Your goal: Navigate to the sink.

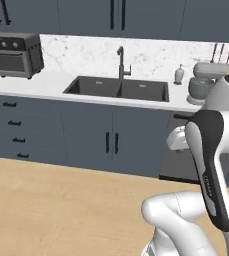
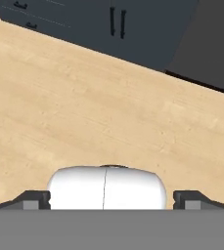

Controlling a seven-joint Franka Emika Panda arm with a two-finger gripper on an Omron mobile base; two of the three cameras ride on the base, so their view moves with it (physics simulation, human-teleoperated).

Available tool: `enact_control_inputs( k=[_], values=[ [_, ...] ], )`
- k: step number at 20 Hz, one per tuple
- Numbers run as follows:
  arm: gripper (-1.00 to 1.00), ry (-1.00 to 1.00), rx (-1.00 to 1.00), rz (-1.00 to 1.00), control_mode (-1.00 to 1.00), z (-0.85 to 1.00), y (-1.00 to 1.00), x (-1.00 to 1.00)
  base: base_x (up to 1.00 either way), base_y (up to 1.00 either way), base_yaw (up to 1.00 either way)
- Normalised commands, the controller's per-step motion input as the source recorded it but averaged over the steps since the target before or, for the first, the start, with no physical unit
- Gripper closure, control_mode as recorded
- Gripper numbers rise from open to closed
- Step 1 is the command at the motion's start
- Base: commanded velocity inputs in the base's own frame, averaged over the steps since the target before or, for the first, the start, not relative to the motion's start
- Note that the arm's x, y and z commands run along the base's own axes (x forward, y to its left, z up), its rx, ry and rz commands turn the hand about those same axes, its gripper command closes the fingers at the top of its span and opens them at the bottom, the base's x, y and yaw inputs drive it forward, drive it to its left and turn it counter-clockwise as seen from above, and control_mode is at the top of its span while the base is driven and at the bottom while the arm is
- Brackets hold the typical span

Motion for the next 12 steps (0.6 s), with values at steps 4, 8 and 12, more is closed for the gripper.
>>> enact_control_inputs(
  k=[4,8,12],
  values=[
    [-1.00,0.00,0.00,0.00,1.00,0.00,0.00,0.00,1.00,0.92,-0.08],
    [-1.00,0.00,0.00,0.00,1.00,0.00,0.00,0.00,1.00,0.94,-0.27],
    [-1.00,0.00,0.00,0.00,1.00,0.00,0.00,0.00,0.86,0.69,-0.58]
  ],
)
